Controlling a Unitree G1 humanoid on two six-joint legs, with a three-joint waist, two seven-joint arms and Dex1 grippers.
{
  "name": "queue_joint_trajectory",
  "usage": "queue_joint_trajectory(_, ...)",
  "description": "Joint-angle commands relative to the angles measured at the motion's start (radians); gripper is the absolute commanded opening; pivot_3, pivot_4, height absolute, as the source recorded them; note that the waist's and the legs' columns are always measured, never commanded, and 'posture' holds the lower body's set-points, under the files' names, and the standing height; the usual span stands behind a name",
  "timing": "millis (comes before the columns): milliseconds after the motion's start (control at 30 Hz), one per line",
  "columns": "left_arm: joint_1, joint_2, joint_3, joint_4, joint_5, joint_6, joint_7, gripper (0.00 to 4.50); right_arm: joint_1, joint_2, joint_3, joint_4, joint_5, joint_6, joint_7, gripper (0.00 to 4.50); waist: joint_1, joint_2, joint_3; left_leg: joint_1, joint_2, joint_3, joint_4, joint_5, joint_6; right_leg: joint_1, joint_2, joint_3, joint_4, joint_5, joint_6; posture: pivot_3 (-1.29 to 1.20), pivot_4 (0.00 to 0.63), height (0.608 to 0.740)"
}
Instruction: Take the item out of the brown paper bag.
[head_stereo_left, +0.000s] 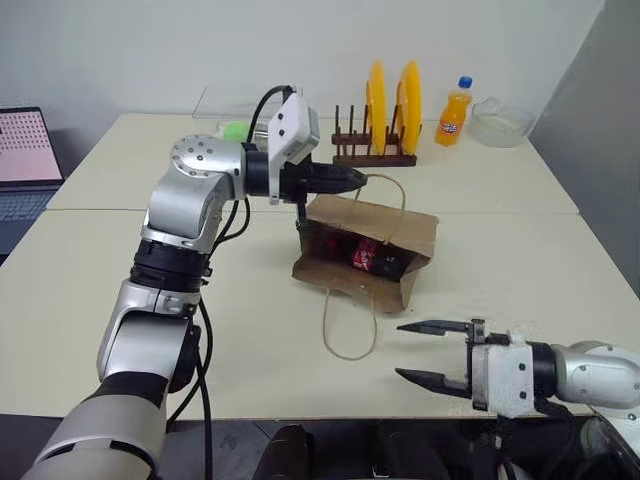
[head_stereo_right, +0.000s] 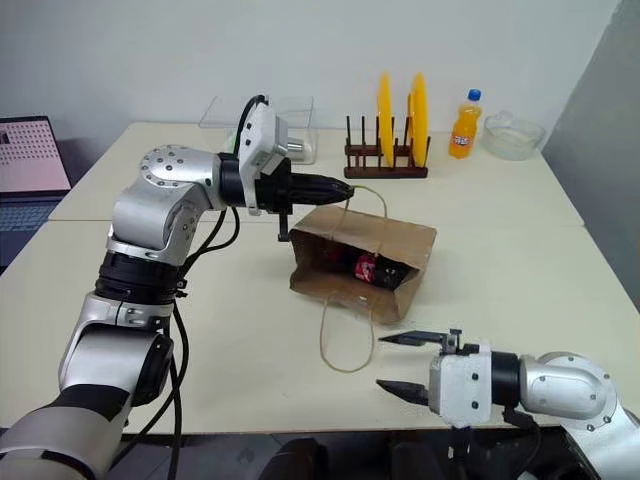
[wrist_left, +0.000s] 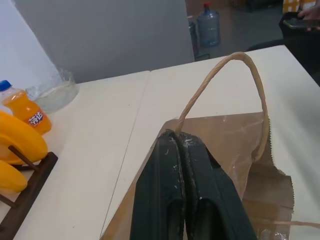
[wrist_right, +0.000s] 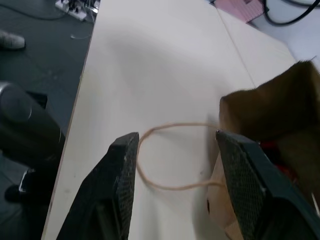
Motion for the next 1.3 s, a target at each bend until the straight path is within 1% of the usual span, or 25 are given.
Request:
queue_joint_trajectory(33,-0.045,-0.018,0.013,0.022,-0.005,-0.025,0.008,0.00,-0.198,0.087,0.116,0.028,-0.057,0.173,-0.117,2.55,-0.001,-0.001,0.001,0.001,0.000,0.000,0.000,0.000,0.000,0.000,0.000,0.000,0.001,0.000,0.000,0.00,0.150,0.740)
queue_joint_trajectory(133,-0.059,-0.027,0.016,0.046,-0.002,-0.029,0.006,0.00,-0.311,0.153,0.230,0.082,-0.149,0.275,-0.178,2.55,0.002,-0.001,0.001,0.000,0.000,-0.001,-0.001,0.000,0.000,-0.001,0.000,-0.001,0.001,0.000,-0.001,0.00,0.150,0.740)
queue_joint_trajectory(200,-0.070,-0.030,0.016,0.066,0.001,-0.037,0.006,0.00,-0.375,0.199,0.303,0.103,-0.215,0.329,-0.219,2.55,0.005,0.000,0.001,-0.004,0.000,-0.001,-0.001,0.000,0.000,-0.005,0.000,-0.001,0.001,-0.001,-0.001,0.00,0.150,0.740)
queue_joint_trajectory(233,-0.075,-0.031,0.016,0.076,0.002,-0.042,0.005,0.00,-0.398,0.226,0.340,0.103,-0.235,0.360,-0.233,2.55,0.005,0.000,0.001,-0.007,0.000,-0.001,0.001,0.002,-0.003,-0.008,0.000,-0.001,0.002,-0.001,-0.002,0.00,0.150,0.740)
queue_joint_trajectory(300,-0.084,-0.033,0.018,0.094,0.005,-0.050,0.005,0.00,-0.437,0.257,0.417,0.114,-0.331,0.424,-0.280,2.55,0.004,0.000,0.001,-0.012,-0.001,0.000,0.001,0.002,-0.004,-0.013,-0.001,0.000,0.003,0.002,-0.006,0.00,0.150,0.740)
queue_joint_trajectory(333,-0.088,-0.035,0.018,0.101,0.006,-0.054,0.005,0.00,-0.452,0.274,0.444,0.122,-0.356,0.442,-0.290,2.55,0.004,0.000,0.001,-0.014,-0.001,0.000,0.001,0.002,-0.004,-0.015,-0.001,0.000,0.004,0.002,-0.006,0.00,0.150,0.740)
queue_joint_trajectory(467,-0.097,-0.039,0.016,0.118,0.009,-0.066,0.003,0.00,-0.523,0.324,0.533,0.150,-0.468,0.537,-0.324,2.55,0.004,0.000,0.001,-0.014,-0.002,0.000,0.001,0.002,-0.004,-0.016,-0.002,0.000,0.004,0.002,-0.006,0.00,0.150,0.740)
queue_joint_trajectory(667,-0.100,-0.044,0.015,0.132,0.012,-0.082,-0.002,0.00,-0.592,0.364,0.597,0.187,-0.575,0.699,-0.346,2.55,0.003,0.000,0.001,-0.014,-0.002,-0.001,0.001,0.002,-0.003,-0.015,-0.002,-0.001,0.004,0.002,-0.006,0.00,0.150,0.740)
queue_joint_trajectory(767,-0.103,-0.047,0.015,0.136,0.012,-0.086,-0.002,0.00,-0.613,0.367,0.629,0.211,-0.622,0.736,-0.347,2.55,0.001,0.000,0.001,-0.014,-0.002,-0.001,0.001,0.002,-0.002,-0.015,-0.002,-0.001,0.005,0.002,-0.006,0.00,0.150,0.740)
queue_joint_trajectory(1067,-0.105,-0.049,0.020,0.128,0.005,-0.075,0.001,0.00,-0.633,0.358,0.693,0.325,-0.785,0.723,-0.378,2.55,-0.001,0.000,0.001,-0.014,-0.002,0.000,0.001,0.002,-0.002,-0.015,-0.002,-0.001,0.005,0.002,-0.006,0.00,0.150,0.740)
queue_joint_trajectory(1167,-0.110,-0.049,0.028,0.129,0.000,-0.065,0.005,0.00,-0.616,0.363,0.694,0.324,-0.824,0.717,-0.381,2.55,-0.002,0.000,0.001,-0.014,-0.002,0.000,0.001,0.002,-0.002,-0.015,-0.002,-0.001,0.005,0.002,-0.006,0.00,0.150,0.740)
queue_joint_trajectory(1300,-0.114,-0.046,0.032,0.125,-0.004,-0.055,0.005,0.00,-0.564,0.369,0.658,0.285,-0.825,0.722,-0.369,2.55,-0.002,0.000,0.001,-0.014,-0.002,-0.001,0.001,0.002,-0.002,-0.015,-0.002,-0.001,0.005,0.002,-0.006,0.00,0.150,0.740)
